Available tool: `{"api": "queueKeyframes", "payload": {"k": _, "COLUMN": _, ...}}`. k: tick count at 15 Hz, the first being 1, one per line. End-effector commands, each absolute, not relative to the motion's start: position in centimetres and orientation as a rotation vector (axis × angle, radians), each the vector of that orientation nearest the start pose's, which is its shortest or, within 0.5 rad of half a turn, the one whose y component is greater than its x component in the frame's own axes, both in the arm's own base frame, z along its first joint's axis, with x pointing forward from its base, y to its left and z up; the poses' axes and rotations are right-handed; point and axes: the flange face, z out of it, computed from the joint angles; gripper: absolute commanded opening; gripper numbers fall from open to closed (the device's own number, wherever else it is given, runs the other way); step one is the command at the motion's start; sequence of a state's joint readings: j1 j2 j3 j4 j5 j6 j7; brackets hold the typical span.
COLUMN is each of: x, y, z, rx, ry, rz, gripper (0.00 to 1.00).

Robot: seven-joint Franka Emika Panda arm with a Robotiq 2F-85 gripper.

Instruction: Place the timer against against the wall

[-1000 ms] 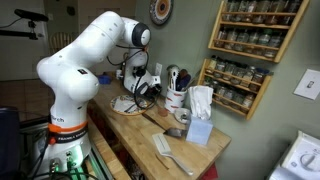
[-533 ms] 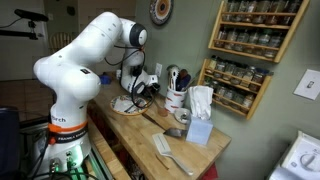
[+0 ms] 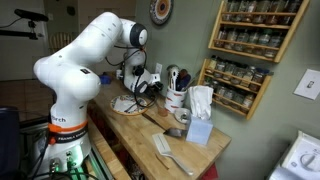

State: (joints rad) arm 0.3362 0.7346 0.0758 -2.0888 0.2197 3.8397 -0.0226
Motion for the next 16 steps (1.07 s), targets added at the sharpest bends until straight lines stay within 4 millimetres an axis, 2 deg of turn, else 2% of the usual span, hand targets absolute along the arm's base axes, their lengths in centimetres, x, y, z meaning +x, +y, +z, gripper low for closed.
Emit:
{"api": "queueKeyframes", "payload": {"k": 1, "x": 57.7, "y": 21.2, "z": 18.1, "rx": -2.614, "ry": -0.202, "rz": -1.389, "gripper": 0.40}}
{"api": "queueKeyframes", "payload": {"k": 12, "x": 58.2, "y": 21.0, "z": 16.3, "rx": -2.633, "ry": -0.213, "rz": -1.328, "gripper": 0.40}}
{"api": "queueKeyframes", "payload": {"k": 16, "x": 58.2, "y": 21.1, "z": 16.2, "rx": -2.635, "ry": -0.219, "rz": -1.322, "gripper": 0.40}}
